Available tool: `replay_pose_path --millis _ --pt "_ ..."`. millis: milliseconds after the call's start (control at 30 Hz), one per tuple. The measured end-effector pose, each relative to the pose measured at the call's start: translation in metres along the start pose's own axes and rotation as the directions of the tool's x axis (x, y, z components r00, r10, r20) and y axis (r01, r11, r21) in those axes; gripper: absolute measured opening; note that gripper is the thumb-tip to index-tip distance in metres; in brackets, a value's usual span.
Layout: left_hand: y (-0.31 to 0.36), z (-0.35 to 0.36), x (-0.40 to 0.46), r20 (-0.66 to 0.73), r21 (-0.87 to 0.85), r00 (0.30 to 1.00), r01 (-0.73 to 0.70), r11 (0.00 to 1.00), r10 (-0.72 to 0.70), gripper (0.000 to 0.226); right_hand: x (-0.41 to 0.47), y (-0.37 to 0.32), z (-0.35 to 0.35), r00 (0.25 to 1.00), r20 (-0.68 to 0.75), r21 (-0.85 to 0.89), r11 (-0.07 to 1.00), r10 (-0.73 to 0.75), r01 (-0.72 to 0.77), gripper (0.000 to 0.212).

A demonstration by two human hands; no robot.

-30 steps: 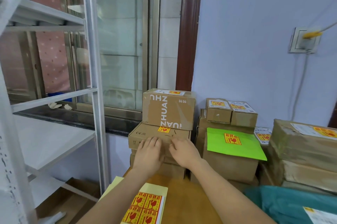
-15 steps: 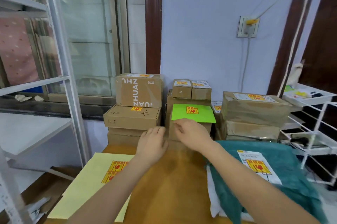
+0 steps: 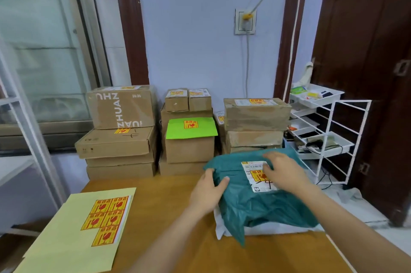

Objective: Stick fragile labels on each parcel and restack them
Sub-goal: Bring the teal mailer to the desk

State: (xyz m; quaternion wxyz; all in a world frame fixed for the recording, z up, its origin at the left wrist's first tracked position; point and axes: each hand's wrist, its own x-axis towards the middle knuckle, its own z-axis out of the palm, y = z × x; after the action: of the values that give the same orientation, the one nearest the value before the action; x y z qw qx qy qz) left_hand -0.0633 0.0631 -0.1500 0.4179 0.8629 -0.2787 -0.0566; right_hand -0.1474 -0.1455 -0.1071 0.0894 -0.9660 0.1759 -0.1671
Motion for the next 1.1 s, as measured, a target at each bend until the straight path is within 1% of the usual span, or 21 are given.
replay_pose_path --millis 67,167,233,367,533,633,700,767,833,867,933,1033,1100 --pt "0.001 0.004 0.000 0.012 -0.075 1.000 0.029 0.997 -0.028 0.061 -0.002 0.019 0.001 0.999 0.009 -0.005 0.999 0.049 -0.049 0.047" --pt "0.005 0.007 0.001 0.056 -0.221 0.996 0.077 0.972 -0.066 0.080 -0.007 0.037 0.002 0.991 0.035 -0.050 0.990 0.132 -0.130 0.048" --pt "0.009 0.009 0.002 0.087 -0.284 0.993 0.106 0.953 -0.085 0.087 -0.008 0.045 0.006 0.984 0.057 -0.025 0.986 0.168 -0.167 0.050" --pt "0.012 0.011 0.003 0.108 -0.304 0.991 0.110 0.946 -0.080 0.091 -0.011 0.054 0.006 0.970 0.091 0.110 0.965 0.227 -0.237 0.053" --pt "0.012 0.009 0.004 0.133 -0.310 0.988 0.111 0.944 -0.073 0.091 -0.019 0.057 0.002 0.943 0.160 0.221 0.920 0.292 -0.323 0.056" --pt "0.011 0.008 0.004 0.125 -0.305 0.990 0.101 0.947 -0.065 0.092 -0.021 0.059 0.003 0.930 0.169 0.289 0.886 0.326 -0.363 0.055" --pt "0.009 0.008 0.006 0.105 -0.291 0.993 0.086 0.953 -0.058 0.090 -0.022 0.060 0.005 0.924 0.176 0.341 0.859 0.340 -0.381 0.050" --pt "0.007 0.008 0.007 0.081 -0.290 0.995 0.075 0.954 -0.053 0.087 -0.023 0.060 0.008 0.921 0.191 0.426 0.816 0.341 -0.391 0.041" --pt "0.005 0.008 0.009 0.081 -0.300 0.995 0.077 0.951 -0.055 0.086 -0.026 0.054 0.009 0.903 0.240 0.526 0.734 0.356 -0.429 0.030" --pt "0.005 0.009 0.010 0.086 -0.302 0.995 0.078 0.950 -0.054 0.086 -0.027 0.053 0.010 0.897 0.252 0.564 0.697 0.364 -0.442 0.029" --pt "0.004 0.011 0.011 0.098 -0.291 0.994 0.082 0.953 -0.056 0.091 -0.027 0.051 0.012 0.893 0.251 0.610 0.655 0.375 -0.446 0.032" --pt "0.005 0.013 0.010 0.094 -0.284 0.993 0.091 0.954 -0.067 0.112 -0.029 0.047 0.012 0.886 0.257 0.661 0.598 0.386 -0.452 0.034" --pt "0.005 0.015 0.009 0.089 -0.300 0.993 0.095 0.949 -0.071 0.117 -0.030 0.046 0.012 0.884 0.261 0.679 0.577 0.389 -0.454 0.034"
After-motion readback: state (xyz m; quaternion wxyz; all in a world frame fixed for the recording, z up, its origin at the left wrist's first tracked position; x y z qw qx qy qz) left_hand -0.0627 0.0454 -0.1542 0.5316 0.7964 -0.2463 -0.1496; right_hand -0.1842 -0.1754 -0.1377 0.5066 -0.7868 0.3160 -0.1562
